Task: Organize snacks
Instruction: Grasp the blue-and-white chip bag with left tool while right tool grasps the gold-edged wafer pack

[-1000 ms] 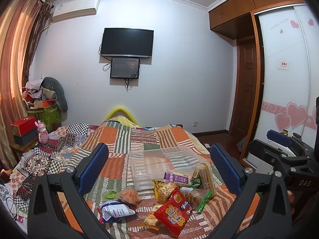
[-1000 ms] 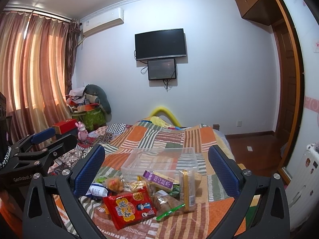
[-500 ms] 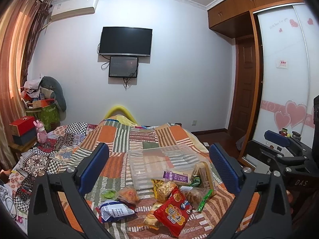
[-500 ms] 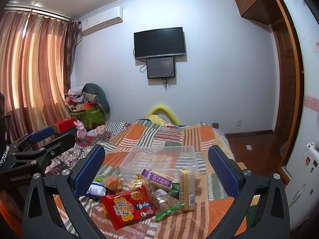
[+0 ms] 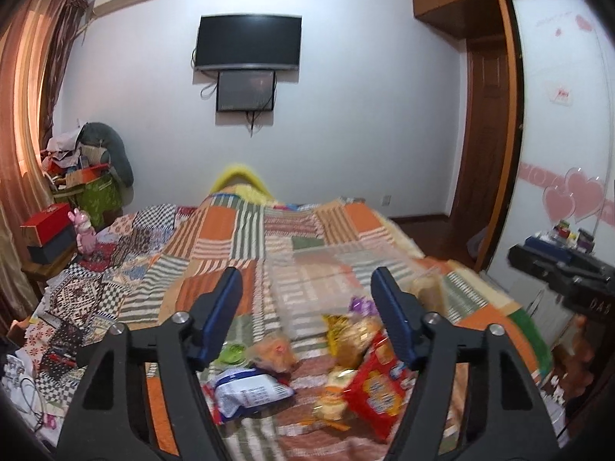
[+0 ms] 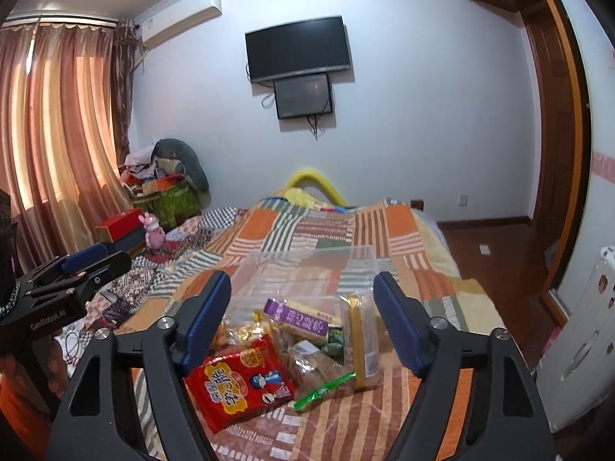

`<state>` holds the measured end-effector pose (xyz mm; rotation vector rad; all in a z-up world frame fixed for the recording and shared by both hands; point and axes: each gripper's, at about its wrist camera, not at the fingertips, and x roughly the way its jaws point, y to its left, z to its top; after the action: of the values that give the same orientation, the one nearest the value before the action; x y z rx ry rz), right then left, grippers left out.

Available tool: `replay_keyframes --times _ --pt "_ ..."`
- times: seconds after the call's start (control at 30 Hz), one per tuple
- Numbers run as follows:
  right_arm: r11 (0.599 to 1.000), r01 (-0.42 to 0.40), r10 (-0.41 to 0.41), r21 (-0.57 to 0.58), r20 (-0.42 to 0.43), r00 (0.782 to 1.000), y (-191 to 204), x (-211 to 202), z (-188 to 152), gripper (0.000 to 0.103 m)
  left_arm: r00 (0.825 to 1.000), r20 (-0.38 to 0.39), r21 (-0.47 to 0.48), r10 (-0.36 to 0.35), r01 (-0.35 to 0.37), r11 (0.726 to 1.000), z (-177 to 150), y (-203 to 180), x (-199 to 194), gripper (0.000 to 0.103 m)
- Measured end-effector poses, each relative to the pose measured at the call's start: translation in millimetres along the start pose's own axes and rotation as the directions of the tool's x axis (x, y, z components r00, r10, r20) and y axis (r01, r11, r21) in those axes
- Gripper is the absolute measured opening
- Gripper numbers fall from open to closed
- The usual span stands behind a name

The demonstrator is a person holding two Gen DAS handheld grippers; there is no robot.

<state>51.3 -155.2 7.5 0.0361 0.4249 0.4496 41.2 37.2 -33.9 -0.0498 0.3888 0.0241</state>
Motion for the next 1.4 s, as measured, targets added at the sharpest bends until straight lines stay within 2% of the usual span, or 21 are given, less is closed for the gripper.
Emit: replay_keyframes --times 0.3,0.37,0.47,0.53,0.6,0.73,0.8,0.9,1.13,1.33,1.4 --pt "0.999 0.012 -0.005 0.045 -0.143 0.990 -26 37 -18 0.054 0.989 -0.143 0.025 0.039 -0.035 0.999 -24 45 50 0.062" --pt "0.998 0.021 -0.011 0.058 -0.179 0.984 -32 46 -24 0.053 0.981 -0.186 0.035 0.050 -0.044 0.998 -35 51 64 0.062" --pt "0.997 0.038 -0.022 0.068 -0.221 0.975 -40 57 -31 0.053 0.963 -0.266 0.020 0.027 -0.022 1.000 -54 61 82 0.063" --pt "0.996 0.048 -0.028 0.072 -0.253 0.967 -43 65 -36 0.053 0.950 -0.312 0.012 0.029 -0.026 1.000 -67 66 93 0.066" --pt "0.996 0.052 -0.029 0.076 -0.278 0.960 -45 71 -37 0.053 0.940 -0.340 0.001 0.033 -0.035 0.999 -76 68 101 0.079" --pt "0.995 0.059 -0.029 0.081 -0.325 0.945 -50 88 -43 0.053 0.921 -0.389 -0.046 0.010 -0.030 0.998 -90 75 116 0.088" --pt "0.994 0.055 -0.021 0.089 -0.344 0.939 -54 95 -46 0.053 0.913 -0.408 -0.056 0.009 -0.035 0.998 -95 77 121 0.095" --pt "0.994 0.062 -0.024 0.092 -0.370 0.929 -57 105 -51 0.053 0.904 -0.428 -0.089 -0.002 -0.040 0.995 -104 82 129 0.100" --pt "0.993 0.055 -0.007 0.104 -0.417 0.909 -61 121 -57 0.053 0.876 -0.478 -0.155 -0.061 -0.016 0.988 -119 88 144 0.101" --pt "0.991 0.055 0.003 0.119 -0.438 0.899 -63 130 -60 0.053 0.878 -0.474 -0.148 -0.065 -0.007 0.989 -121 84 144 0.102" --pt "0.991 0.051 0.010 0.125 -0.444 0.896 -63 131 -61 0.050 0.877 -0.476 -0.140 -0.064 -0.004 0.990 -122 84 143 0.102"
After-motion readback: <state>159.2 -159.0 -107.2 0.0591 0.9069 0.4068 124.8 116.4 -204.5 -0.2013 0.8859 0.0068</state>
